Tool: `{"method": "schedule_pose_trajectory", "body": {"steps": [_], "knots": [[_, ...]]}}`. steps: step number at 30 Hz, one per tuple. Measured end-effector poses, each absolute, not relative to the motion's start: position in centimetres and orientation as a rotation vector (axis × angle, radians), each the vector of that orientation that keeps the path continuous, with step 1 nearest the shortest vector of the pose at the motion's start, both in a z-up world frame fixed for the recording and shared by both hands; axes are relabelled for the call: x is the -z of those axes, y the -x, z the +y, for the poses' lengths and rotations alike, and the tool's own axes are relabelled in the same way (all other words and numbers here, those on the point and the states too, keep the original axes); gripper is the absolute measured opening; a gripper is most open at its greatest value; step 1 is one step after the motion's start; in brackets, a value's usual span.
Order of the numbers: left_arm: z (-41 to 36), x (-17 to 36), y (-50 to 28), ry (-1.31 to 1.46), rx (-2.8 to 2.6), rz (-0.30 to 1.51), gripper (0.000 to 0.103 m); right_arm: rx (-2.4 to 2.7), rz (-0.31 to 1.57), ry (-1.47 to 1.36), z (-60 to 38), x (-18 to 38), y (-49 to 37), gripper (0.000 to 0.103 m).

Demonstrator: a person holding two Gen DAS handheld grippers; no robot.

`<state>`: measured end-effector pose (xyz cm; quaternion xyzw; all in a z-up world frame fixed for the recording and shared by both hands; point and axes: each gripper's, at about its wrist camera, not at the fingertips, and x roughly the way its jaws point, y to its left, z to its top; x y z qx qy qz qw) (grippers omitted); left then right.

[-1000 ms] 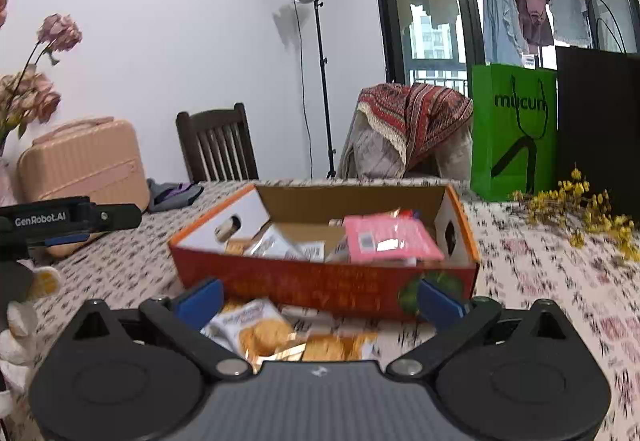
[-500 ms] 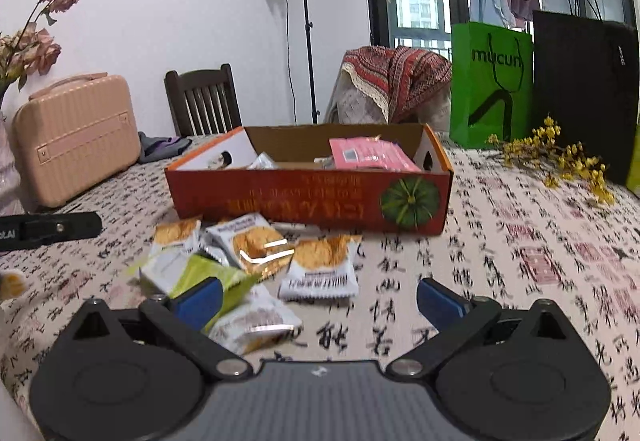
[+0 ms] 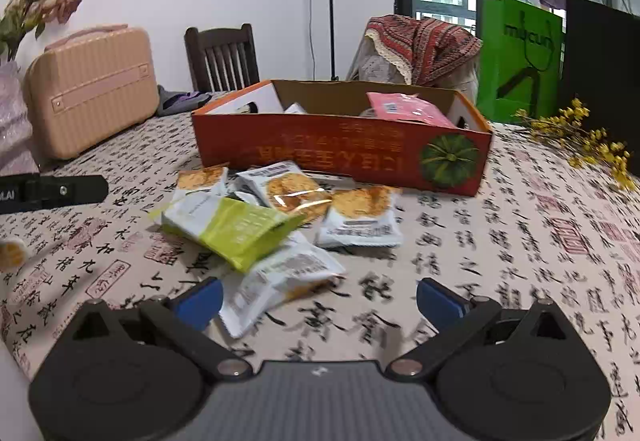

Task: Organize snacks
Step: 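Withdraw both grippers from the box back to the snack pile, then grasp a white sachet with the right gripper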

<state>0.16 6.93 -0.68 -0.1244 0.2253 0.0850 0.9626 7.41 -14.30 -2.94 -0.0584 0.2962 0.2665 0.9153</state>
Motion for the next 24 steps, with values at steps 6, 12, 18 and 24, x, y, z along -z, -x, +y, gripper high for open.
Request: {"method": "schedule_pose_trajectory", "body": {"steps": [6,12,18,24], "knots": [[7.2,1.0,0.0,0.260,-0.169,0.461,0.103,-0.518,0.663,0.177,-10.4,3.4,-8.7,0.103],[7.6,1.0,0.2,0.266,-0.177,0.459,0.103,-0.497,0.701,0.164,-8.6,4.3,-9.7,0.102],[7.7,1.2,0.1,0.276,-0.179,0.466,0.103,-0.512,0.683,0.138,-9.6,4.2,-9.5,0.088],[7.6,1.2,0.1,0.275,-0.178,0.469,0.103,-0.519,0.677,0.083,-12.4,3.7,-9.5,0.063]]}}
